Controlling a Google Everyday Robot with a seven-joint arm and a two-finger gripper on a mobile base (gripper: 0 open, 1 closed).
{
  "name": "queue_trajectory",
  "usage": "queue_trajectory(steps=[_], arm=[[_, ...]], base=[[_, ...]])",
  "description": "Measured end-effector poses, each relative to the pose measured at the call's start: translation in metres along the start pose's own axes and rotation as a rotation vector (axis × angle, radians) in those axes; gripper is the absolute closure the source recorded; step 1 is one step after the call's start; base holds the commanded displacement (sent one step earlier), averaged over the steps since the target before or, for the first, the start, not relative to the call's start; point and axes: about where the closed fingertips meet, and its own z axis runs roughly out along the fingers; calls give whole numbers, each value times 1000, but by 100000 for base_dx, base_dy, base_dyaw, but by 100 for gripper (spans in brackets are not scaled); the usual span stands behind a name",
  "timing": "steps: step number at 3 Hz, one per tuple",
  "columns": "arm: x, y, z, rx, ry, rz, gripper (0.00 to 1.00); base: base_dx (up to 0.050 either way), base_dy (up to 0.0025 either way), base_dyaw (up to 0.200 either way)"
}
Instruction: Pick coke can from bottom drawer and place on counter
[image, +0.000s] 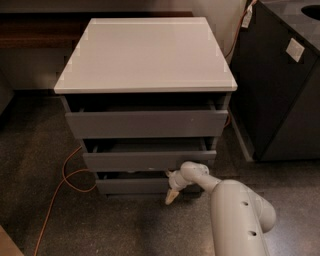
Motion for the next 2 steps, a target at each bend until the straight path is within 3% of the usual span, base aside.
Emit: queue_trajectory(steps=[1,2], arm=[[5,2,15,-28,53,-15,25],[1,3,17,-16,106,-47,56]], base=[[0,0,0],[0,0,0]])
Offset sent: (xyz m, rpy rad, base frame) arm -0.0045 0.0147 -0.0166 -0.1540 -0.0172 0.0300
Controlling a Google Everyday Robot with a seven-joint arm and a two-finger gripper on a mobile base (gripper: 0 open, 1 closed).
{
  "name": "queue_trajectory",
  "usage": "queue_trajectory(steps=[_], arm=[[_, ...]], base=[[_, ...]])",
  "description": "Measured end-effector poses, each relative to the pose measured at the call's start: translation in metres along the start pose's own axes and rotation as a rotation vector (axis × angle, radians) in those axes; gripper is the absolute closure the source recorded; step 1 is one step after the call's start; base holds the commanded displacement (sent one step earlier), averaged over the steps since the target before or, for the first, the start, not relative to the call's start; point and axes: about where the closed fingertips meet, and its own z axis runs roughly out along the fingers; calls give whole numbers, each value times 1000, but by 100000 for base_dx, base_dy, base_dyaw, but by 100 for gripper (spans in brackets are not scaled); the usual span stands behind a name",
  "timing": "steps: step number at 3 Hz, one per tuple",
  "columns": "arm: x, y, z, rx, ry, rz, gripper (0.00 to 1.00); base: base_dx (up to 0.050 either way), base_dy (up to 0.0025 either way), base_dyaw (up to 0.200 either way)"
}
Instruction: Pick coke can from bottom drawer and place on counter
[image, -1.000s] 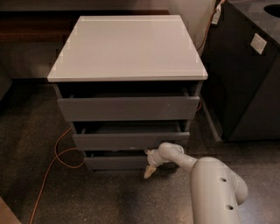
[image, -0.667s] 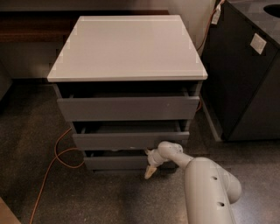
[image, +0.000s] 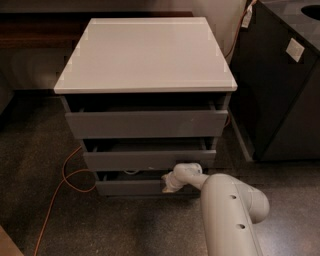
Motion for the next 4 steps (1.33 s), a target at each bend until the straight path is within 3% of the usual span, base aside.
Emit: queue_trajectory(steps=[1,2,4], arm=[[-12,13,-7,6,27,-9,87],[-23,29,-9,-13,28,-15,100],[-27,37,-8,-25,20,-16,100]], base=[[0,0,0],[0,0,0],[0,0,0]])
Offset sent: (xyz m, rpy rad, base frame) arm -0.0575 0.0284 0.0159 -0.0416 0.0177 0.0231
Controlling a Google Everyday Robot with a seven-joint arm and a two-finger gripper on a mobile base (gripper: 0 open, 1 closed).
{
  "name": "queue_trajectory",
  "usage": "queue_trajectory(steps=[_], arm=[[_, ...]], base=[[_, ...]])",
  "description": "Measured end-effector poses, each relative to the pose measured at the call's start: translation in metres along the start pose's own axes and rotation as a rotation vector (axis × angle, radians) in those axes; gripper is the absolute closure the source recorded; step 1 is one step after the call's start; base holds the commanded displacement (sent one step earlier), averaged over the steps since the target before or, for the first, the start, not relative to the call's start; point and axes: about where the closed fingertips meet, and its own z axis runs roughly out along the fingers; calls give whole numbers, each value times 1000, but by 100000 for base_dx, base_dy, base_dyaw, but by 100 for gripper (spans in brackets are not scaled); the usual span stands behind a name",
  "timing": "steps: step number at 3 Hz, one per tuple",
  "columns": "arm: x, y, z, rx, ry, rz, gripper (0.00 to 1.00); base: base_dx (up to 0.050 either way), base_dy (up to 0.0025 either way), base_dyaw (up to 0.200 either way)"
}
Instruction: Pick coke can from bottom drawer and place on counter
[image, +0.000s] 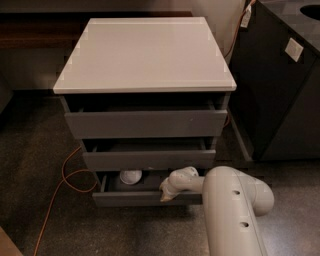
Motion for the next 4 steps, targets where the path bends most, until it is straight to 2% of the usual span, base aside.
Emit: queue_trajectory(steps=[4], arm=[[-1,4,0,-5,-5,2,100]], base=[[0,0,0]])
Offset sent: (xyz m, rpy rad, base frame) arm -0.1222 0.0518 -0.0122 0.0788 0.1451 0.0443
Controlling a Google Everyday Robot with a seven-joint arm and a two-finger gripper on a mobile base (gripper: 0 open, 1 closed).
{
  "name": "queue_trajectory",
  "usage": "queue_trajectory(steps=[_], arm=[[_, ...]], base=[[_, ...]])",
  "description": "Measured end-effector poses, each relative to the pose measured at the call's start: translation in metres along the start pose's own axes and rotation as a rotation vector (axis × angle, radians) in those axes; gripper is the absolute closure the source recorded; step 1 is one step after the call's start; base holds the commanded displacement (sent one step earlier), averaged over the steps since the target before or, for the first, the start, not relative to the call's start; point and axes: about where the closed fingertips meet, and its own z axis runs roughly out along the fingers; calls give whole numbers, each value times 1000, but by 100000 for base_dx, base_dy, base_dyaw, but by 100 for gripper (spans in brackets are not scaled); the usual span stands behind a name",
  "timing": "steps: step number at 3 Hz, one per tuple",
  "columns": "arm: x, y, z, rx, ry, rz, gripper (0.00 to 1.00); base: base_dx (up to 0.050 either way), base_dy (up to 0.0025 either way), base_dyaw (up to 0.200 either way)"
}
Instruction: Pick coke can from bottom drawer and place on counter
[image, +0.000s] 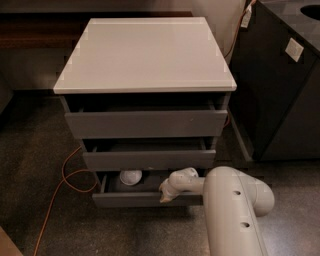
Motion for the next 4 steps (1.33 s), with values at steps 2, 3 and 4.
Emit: queue_trajectory(steps=[2,3,4], arm=[[-4,9,-1,-8,-9,5,58],[-4,9,-1,-8,-9,5,34],[-19,24,-11,-16,-33,11,12]], base=[[0,0,0],[0,0,0],[0,0,0]])
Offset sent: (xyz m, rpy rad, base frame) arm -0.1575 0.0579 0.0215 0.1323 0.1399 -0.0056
